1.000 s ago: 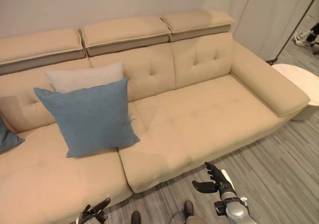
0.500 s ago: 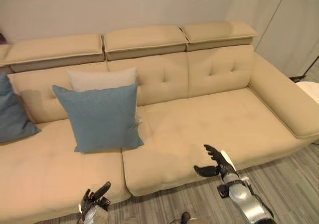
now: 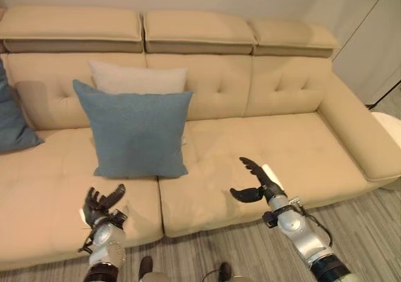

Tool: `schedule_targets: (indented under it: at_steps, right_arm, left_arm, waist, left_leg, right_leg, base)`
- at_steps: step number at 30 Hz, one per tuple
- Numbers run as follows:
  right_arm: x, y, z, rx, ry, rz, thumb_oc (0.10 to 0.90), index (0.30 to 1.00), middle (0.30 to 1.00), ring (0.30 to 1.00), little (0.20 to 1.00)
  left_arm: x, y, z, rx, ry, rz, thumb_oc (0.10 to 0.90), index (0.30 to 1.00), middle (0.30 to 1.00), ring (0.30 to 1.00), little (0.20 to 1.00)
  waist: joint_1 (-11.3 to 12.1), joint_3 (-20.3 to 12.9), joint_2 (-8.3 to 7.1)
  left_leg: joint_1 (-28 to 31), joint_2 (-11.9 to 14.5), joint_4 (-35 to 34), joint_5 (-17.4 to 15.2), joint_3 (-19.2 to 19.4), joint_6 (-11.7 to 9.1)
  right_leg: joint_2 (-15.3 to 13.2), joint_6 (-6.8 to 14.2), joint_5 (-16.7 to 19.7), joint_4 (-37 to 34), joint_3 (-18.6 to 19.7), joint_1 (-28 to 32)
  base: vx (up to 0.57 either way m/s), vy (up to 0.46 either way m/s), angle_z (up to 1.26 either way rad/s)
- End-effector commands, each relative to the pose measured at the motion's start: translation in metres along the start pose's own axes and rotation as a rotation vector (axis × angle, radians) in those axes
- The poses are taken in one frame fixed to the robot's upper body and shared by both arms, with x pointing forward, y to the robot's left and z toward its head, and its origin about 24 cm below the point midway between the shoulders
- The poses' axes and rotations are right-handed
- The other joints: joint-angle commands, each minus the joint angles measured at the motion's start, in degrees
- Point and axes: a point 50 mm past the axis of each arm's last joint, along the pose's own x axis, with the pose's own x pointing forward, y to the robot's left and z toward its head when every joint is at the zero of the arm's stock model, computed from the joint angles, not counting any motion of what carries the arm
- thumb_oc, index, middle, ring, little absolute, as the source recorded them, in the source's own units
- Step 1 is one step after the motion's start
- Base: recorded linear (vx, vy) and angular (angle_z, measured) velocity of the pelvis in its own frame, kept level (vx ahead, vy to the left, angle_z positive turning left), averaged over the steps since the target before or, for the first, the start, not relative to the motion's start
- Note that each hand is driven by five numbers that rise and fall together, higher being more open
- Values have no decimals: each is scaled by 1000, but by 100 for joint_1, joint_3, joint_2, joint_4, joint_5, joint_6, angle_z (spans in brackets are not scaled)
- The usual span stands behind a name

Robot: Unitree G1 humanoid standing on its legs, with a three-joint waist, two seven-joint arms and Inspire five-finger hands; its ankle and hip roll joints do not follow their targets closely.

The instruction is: Pick up all the scattered cushions and arrange them neatly on the sofa.

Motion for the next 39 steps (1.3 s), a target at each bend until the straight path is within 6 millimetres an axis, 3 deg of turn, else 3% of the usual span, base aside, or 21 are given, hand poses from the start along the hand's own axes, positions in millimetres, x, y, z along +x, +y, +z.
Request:
schedule_targets:
  at_steps: [1, 5, 6, 7, 10, 13, 14, 15, 18, 20, 21, 24, 27, 29, 30, 31, 39]
  right_arm:
    - [8, -31, 25, -114, -145, -55, 800, 900, 900, 900, 900]
    - [2, -31, 12, -121, -97, -33, 800, 900, 900, 900, 900]
    - [-6, -34, -1, -115, -50, -29, 800, 900, 900, 900, 900]
    - [-6, -34, -1, -115, -50, -31, 800, 900, 900, 900, 900]
    - [-13, -42, -15, -115, 6, -47, 800, 900, 900, 900, 900]
    - [-17, -52, -23, -126, 37, -75, 800, 900, 900, 900, 900]
    - [-18, -59, -27, -127, 57, -99, 800, 900, 900, 900, 900]
    - [-18, -64, -29, -113, 69, -128, 800, 900, 900, 900, 900]
    - [-19, -67, -31, -102, 71, -147, 800, 900, 900, 900, 900]
    - [-22, -68, -33, -87, 70, -159, 800, 900, 900, 900, 900]
    - [-21, -68, -33, -86, 68, -160, 800, 900, 900, 900, 900]
    - [-25, -63, -36, -71, 65, -147, 800, 900, 900, 900, 900]
    - [-29, -57, -40, -69, 70, -128, 800, 900, 900, 900, 900]
    - [-33, -56, -43, -70, 75, -128, 800, 900, 900, 900, 900]
    - [-33, -56, -43, -71, 74, -127, 800, 900, 900, 900, 900]
    - [-35, -53, -46, -64, 86, -120, 800, 900, 900, 900, 900]
    - [-39, -51, -54, -76, 120, -92, 800, 900, 900, 900, 900]
  left_arm:
    - [3, -68, 68, -46, -288, -225, 800, 900, 900, 900, 900]
    - [5, -99, 107, -16, -391, -334, 800, 900, 900, 900, 900]
    - [3, -113, 127, 114, -487, -361, 800, 900, 900, 900, 900]
    - [2, -115, 128, 116, -488, -362, 800, 900, 900, 900, 900]
    - [-1, -136, 157, 162, -574, -355, 800, 900, 900, 900, 900]
    - [1, -144, 182, 174, -620, -316, 800, 900, 900, 900, 900]
    - [1, -147, 202, 178, -662, -274, 800, 900, 900, 900, 900]
    - [2, -143, 220, 221, -710, -217, 800, 900, 900, 900, 900]
    - [8, -131, 236, 307, -757, -114, 800, 900, 900, 900, 900]
    - [20, -106, 249, 453, -777, 60, 800, 900, 900, 900, 900]
    - [20, -106, 250, 452, -779, 60, 800, 900, 900, 900, 900]
    - [27, -78, 262, 610, -813, 250, 800, 900, 900, 900, 900]
    - [23, -61, 276, 744, -916, 378, 800, 900, 900, 900, 900]
    - [8, -62, 290, 884, -1082, 455, 800, 900, 900, 900, 900]
    - [8, -61, 290, 885, -1080, 457, 800, 900, 900, 900, 900]
    - [7, -49, 292, 1015, -1118, 538, 800, 900, 900, 900, 900]
    - [1, -32, 301, 1300, -1190, 597, 800, 900, 900, 900, 900]
  waist:
    - [-179, -426, 302]
    - [-416, -349, 374]
    - [-559, -295, 403]
    - [-554, -308, 404]
    - [-718, -220, 457]
    - [-831, -114, 495]
    - [-882, -9, 517]
    - [-888, 106, 531]
    - [-899, 206, 523]
    - [-907, 330, 503]
    - [-901, 328, 502]
    - [-880, 405, 492]
    - [-841, 402, 471]
    - [-787, 384, 456]
    - [-794, 370, 464]
    - [-760, 352, 457]
    - [-698, 297, 478]
  left_leg:
    - [-736, 193, 238, -21, -14, 69]
    - [-847, 134, 401, -157, 253, 120]
    - [-981, 108, 424, -159, 257, 120]
    - [-1010, 106, 436, -162, 250, 121]
    - [-1266, 82, 374, -94, 237, 119]
    - [-1460, 97, 304, -12, 245, 114]
    - [-1550, 107, 255, 40, 256, 107]
    - [-1629, 115, 216, 90, 259, 100]
    - [-1677, 131, 215, 113, 269, 92]
    - [-1689, 164, 280, 85, 284, 73]
    - [-1713, 168, 274, 117, 286, 75]
    - [-1686, 231, 330, 113, 300, 38]
    - [-1614, 279, 358, 71, 294, 4]
    - [-1580, 307, 368, 52, 272, -12]
    - [-1602, 311, 359, 86, 273, -10]
    - [-1560, 334, 359, 77, 266, -27]
    - [-1443, 415, 349, 42, 259, -77]
  right_leg:
    - [-196, 283, -903, 520, -17, 237]
    - [-369, 393, -720, 446, 67, 1]
    - [-377, 394, -688, 376, 140, -115]
    - [-379, 395, -687, 377, 134, -134]
    - [-380, 414, -601, 301, 167, -429]
    - [-361, 422, -556, 303, 190, -703]
    - [-347, 427, -514, 303, 220, -861]
    - [-336, 437, -467, 290, 234, -985]
    - [-309, 439, -445, 292, 277, -1091]
    - [-290, 436, -491, 338, 306, -1114]
    - [-283, 432, -458, 326, 312, -1138]
    - [-264, 423, -508, 360, 325, -1131]
    - [-228, 405, -602, 402, 310, -1067]
    - [-209, 385, -647, 423, 290, -1032]
    - [-203, 381, -613, 410, 295, -1054]
    - [-183, 368, -650, 421, 292, -1014]
    - [-110, 336, -702, 414, 287, -945]
  base:
    - [44, 96, -67]
    - [32, 88, -48]
    - [-5, 39, -12]
    - [0, 0, 0]
    - [-49, -3, -5]
    - [-40, -15, -4]
    - [-48, -25, -10]
    - [-41, -24, -18]
    - [0, -24, -23]
    - [23, -40, -12]
    - [20, -29, -13]
    - [27, -35, -13]
    - [41, -43, -9]
    - [34, -36, -6]
    - [42, -42, -5]
    - [23, -39, -2]
    - [10, -11, 1]
